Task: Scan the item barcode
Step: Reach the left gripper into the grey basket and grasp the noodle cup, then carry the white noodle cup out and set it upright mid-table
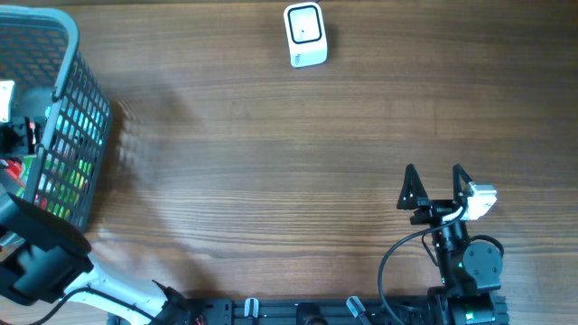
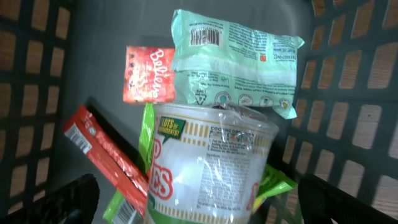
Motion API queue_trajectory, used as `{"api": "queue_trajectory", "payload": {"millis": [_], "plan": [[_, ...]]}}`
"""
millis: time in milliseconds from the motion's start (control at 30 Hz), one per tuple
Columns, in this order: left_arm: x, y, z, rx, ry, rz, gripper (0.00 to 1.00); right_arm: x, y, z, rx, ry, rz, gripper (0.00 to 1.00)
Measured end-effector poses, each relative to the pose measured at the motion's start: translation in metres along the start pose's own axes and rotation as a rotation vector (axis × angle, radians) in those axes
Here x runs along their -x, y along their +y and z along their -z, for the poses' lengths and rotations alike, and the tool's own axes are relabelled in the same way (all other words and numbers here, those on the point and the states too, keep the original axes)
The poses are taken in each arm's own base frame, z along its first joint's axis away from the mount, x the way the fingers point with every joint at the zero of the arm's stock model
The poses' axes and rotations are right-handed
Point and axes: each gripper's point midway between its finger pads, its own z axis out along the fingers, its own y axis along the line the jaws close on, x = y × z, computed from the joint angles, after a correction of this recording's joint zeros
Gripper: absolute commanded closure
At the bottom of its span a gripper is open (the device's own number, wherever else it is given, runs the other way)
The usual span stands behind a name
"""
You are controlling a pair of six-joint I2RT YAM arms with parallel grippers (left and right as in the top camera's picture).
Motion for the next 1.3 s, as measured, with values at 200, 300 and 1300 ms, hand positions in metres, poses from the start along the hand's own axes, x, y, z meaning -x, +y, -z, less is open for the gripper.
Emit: {"api": "queue_trajectory", "payload": {"millis": [200,300,1300], "plan": [[-0.024,-0.011,-0.033,-0.039,0.045,-0.041,0.00,0.000,0.000,0.000,0.000,0.000,0.000,0.00],[-0.038,-0.016,-0.050,-0.049,0.073,-0.041,0.22,0.000,0.000,0.000,0.000,0.000,0.000,0.00],[0.094,0.023,0.187,0.467,-0.666,-0.048,0.34,0.000,0.000,0.000,0.000,0.000,0.000,0.00]]}}
